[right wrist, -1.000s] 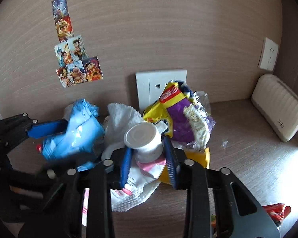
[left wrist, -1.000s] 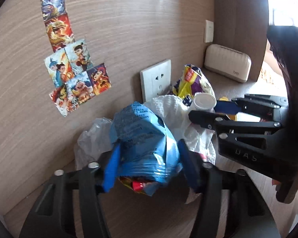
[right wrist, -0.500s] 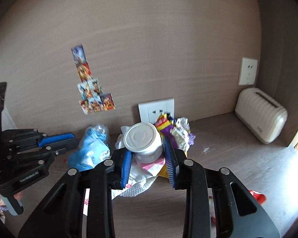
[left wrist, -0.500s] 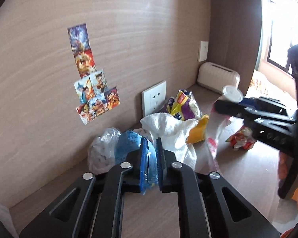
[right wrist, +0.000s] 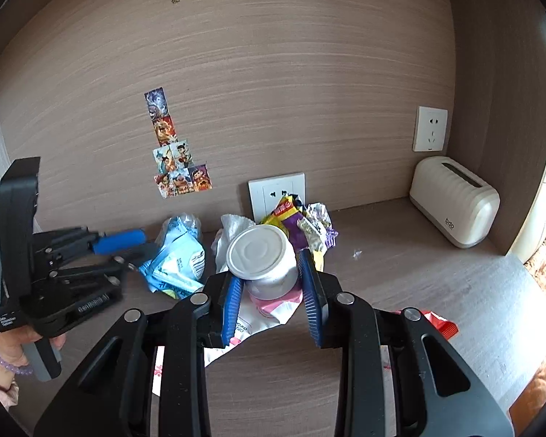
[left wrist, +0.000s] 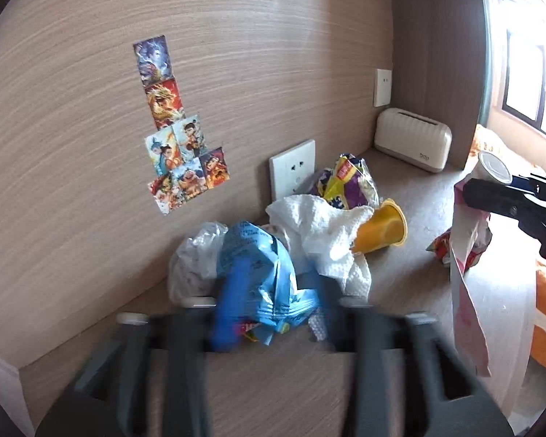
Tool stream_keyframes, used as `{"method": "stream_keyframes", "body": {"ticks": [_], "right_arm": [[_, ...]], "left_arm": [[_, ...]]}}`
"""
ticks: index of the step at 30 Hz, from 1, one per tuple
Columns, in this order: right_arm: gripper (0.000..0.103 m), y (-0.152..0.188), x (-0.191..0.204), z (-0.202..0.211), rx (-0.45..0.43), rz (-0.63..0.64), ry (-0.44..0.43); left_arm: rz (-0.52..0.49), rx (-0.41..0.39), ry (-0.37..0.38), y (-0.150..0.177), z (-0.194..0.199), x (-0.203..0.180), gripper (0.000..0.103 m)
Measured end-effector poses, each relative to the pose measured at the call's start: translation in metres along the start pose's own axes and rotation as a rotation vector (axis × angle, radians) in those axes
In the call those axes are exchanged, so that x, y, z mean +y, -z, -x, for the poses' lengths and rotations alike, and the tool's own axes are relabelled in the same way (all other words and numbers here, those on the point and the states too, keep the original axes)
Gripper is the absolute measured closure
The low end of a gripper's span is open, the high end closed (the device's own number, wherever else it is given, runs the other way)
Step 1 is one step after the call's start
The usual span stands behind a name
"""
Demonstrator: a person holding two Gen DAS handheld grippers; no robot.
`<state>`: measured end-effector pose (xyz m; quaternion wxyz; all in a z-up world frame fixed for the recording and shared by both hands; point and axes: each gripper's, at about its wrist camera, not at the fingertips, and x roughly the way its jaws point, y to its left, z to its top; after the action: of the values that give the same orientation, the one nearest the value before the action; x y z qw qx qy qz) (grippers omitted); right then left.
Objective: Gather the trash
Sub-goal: 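Grasp the blue snack bag with the left gripper while the right grasps the white cup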
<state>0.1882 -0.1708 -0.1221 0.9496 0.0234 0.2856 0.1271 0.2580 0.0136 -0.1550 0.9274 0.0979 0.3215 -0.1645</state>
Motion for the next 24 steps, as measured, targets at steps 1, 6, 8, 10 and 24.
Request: {"method": "stream_keyframes", "body": {"ticks": [1, 6, 8, 10, 24], "right_arm": [[0.071, 0.001, 0.001, 0.0, 0.001, 0.001, 0.002], [0.071, 0.003, 0.004, 0.001, 0.001, 0.003, 0.005], [0.071, 0.003, 0.005, 0.002, 0.003, 0.001, 0.006], [0.071, 0.003, 0.005, 0.003, 0.002, -0.004, 0.007], [0.071, 0.007, 0.006, 0.004, 0.013, -0.031, 0.024]], "left_arm": [[-0.005, -0.011, -0.007, 0.0, -0.001, -0.001, 0.04], [-0.011, 0.01, -0.024, -0.003, -0.018, -0.002, 0.04], [-0.005, 0.022, -0.031, -0.003, -0.026, -0.001, 0.04], [0.004, 0.046, -0.038, -0.002, -0.037, 0.001, 0.04], [-0.015, 0.09, -0.039, 0.007, -0.057, -0.003, 0.061]]}}
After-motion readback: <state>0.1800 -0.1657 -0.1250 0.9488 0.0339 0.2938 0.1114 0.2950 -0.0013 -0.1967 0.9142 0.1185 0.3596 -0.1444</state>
